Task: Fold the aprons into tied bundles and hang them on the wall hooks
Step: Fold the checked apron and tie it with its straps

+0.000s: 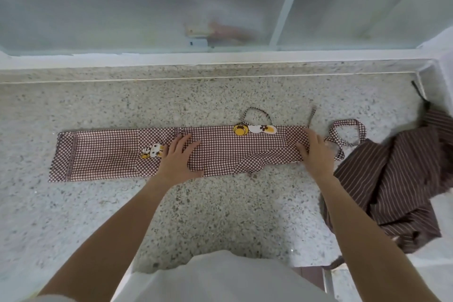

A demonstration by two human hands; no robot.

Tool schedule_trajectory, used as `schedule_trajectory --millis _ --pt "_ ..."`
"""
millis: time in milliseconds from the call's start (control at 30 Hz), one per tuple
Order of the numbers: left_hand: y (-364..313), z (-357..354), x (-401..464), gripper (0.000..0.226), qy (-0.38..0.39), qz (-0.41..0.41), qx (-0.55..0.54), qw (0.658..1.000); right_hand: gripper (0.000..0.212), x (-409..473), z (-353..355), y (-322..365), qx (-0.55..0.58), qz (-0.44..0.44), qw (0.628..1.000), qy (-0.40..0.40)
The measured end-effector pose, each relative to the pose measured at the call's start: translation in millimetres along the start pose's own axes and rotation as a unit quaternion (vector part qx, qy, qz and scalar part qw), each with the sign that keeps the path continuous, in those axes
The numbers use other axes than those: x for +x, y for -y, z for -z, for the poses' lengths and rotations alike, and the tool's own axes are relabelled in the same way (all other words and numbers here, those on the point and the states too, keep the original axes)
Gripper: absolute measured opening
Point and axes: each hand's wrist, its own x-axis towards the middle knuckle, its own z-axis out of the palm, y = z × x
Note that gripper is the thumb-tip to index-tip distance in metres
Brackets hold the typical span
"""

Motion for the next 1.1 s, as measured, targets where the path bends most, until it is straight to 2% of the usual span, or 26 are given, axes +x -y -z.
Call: schedule_trajectory --millis 100,200,333,433,500,567,633,767,867,933,967,1033,1100 --pt "1.3 0.3 -0.2 0.101 0.004 -0.011 0.005 1.000 0.036 -15.5 2.1 -3.2 0.095 0.017 0.994 -0.043" --pt "5.3 0.4 -0.6 0.100 0.012 -0.033 0.012 0.999 0.041 -24.3 0.1 -6.4 -0.012 0.052 0.996 -0.064" --pt "6.9 -3.2 -3.0 0.100 0.017 -0.056 0.011 0.998 0.049 -36.5 -7.7 -4.1 -0.141 0.026 0.990 0.008" --pt "15.4 -3.5 -9.7 0.091 -0.006 -0.084 -0.044 0.995 0.050 -54.5 -11.0 14.7 -0.140 0.004 0.989 -0.044" --pt "25.6 -3.5 -20.3 0.078 -0.049 -0.089 -0.110 0.989 0.050 -69.4 -16.6 45.1 -0.108 -0.020 0.991 -0.071" --pt "41.7 -2.8 -35.6 0.059 -0.107 -0.059 -0.171 0.978 0.048 -86.1 -28.9 88.3 -0.064 0.014 0.995 -0.075" --pt "60.5 -0.7 -51.9 0.049 -0.156 -0.007 -0.193 0.969 0.043 -100.5 -46.6 134.9 -0.020 0.088 0.994 -0.057" --pt "126.3 6.8 -85.9 0.038 -0.140 0.088 -0.173 0.971 0.029 -116.5 -75.7 233.6 0.042 0.214 0.976 0.013" --pt "179.5 14.7 -103.1 0.033 -0.141 0.143 -0.186 0.962 0.030 -122.6 -91.6 292.4 0.081 0.248 0.960 0.103" --pt "206.9 19.6 -108.3 0.033 -0.143 0.174 -0.183 0.957 0.037 -122.2 -100.9 317.7 0.042 0.250 0.958 0.135" --pt "216.2 22.9 -109.5 0.034 -0.146 0.196 -0.189 0.951 0.038 -121.2 -105.4 324.6 -0.016 0.258 0.957 0.133" --pt "229.3 28.9 -110.1 0.036 -0.148 0.240 -0.193 0.940 0.034 -120.8 -109.5 331.9 -0.136 0.268 0.948 0.109" --pt "241.6 31.6 -110.1 0.041 -0.149 0.273 -0.164 0.936 0.030 -122.6 -109.1 337.9 -0.200 0.253 0.943 0.087"
